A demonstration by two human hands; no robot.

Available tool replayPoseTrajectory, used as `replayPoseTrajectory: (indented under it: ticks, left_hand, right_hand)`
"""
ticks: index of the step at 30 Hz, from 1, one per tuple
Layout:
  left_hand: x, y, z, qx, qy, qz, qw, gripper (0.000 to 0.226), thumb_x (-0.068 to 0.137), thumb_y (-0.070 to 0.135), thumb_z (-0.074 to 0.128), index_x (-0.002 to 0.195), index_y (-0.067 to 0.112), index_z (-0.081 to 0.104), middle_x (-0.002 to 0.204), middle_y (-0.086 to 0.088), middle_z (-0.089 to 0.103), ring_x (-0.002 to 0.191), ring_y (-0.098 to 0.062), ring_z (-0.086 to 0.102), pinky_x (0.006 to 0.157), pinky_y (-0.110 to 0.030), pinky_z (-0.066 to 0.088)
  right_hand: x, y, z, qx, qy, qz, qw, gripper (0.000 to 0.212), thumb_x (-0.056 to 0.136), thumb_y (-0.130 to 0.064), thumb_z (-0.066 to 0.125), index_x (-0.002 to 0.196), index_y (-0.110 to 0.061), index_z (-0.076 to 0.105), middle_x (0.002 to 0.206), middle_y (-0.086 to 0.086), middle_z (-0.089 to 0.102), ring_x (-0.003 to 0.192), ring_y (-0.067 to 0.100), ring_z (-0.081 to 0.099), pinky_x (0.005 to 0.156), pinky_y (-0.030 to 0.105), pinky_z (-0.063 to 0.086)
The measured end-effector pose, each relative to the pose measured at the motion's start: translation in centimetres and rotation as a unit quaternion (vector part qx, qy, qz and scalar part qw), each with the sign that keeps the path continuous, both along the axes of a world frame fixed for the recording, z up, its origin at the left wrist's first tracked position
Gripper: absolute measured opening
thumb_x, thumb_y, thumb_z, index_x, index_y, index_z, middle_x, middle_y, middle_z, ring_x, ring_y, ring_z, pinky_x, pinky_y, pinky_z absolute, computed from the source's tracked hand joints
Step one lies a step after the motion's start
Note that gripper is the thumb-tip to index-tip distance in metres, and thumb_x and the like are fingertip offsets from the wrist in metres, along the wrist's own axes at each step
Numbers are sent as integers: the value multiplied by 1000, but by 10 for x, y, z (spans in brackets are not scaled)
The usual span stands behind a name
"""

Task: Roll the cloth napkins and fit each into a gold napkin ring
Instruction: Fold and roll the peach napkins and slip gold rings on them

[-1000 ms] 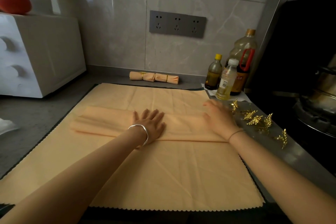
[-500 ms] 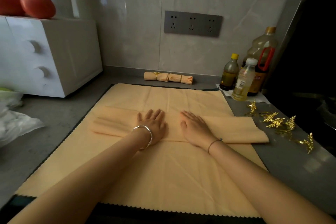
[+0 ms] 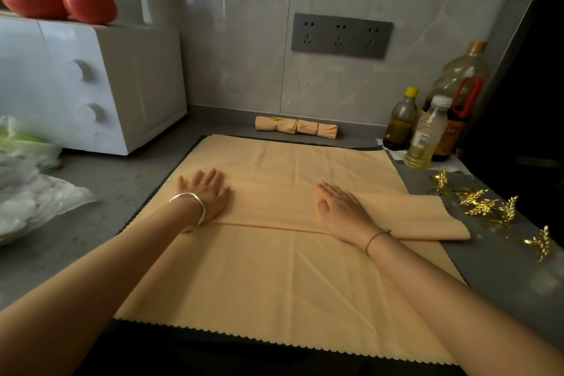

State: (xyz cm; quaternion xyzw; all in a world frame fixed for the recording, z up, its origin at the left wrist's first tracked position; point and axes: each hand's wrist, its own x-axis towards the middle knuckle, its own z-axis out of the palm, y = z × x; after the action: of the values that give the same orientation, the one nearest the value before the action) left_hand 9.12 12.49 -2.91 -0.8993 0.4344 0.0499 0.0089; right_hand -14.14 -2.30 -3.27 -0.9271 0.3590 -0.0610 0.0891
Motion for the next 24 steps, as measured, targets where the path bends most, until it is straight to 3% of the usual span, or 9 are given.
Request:
replayPoseTrajectory:
  ticks: [2,4,7,10,15,19,22,24]
  left_hand:
    - [-2,-3,6,41,-11,-30,999,56,99,47,11,150,29,-3,158,-1,-6,145,-27,-8,113,-55,-6]
    - [-11,-12,14,3,-12,-79,997,55,99,48,15,150,30,5,158,-2,5,145,-27,-2,114,-53,-5]
    - [-34,-36,29,-157,76,-122,977,51,98,49,25,139,23,41,144,-2,40,133,-23,33,110,-42,25]
    - [-54,-61,36,-140,114,-157,971,44,96,48,37,126,20,54,125,-4,55,111,-22,51,93,-35,44]
    - [-54,-86,39,-63,63,-142,986,35,92,45,50,114,18,55,116,-6,57,102,-25,55,83,-32,44]
    - [-51,-90,35,-41,95,-139,985,37,90,46,53,112,16,53,108,-7,58,93,-23,54,80,-32,45]
    - [-51,-91,33,-63,150,-143,976,33,91,40,54,113,15,57,109,-6,58,95,-23,55,84,-32,47]
    - [-50,-90,31,-89,180,-148,968,29,91,36,56,111,15,60,108,-6,59,95,-22,55,81,-29,46]
  right_hand:
    - [0,1,0,3,2,2,1000,50,102,-28,18,151,-20,13,158,-6,7,145,8,6,116,28,3]
    - [0,1,1,4,-1,3,1000,50,102,-29,17,151,-20,13,158,-6,7,145,8,6,116,28,3]
    - [-1,2,1,5,1,6,1000,50,102,-31,16,151,-19,12,158,-6,6,145,8,5,116,27,2]
    - [-1,3,1,-1,0,7,1000,50,102,-31,17,151,-19,13,158,-5,8,145,9,6,116,28,3]
    - [-2,1,0,-2,-5,10,1000,50,102,-30,18,151,-18,14,158,-4,9,145,10,7,116,29,3]
    - [-1,1,0,1,-30,16,999,49,102,-32,20,150,-18,18,158,-4,13,144,10,9,116,28,4]
    - [-4,6,4,29,-114,34,992,49,101,-36,29,148,-19,27,155,-5,22,143,7,16,116,25,9]
    - [-10,14,10,51,-183,63,980,48,98,-40,41,142,-23,39,149,-8,36,136,6,31,113,24,22]
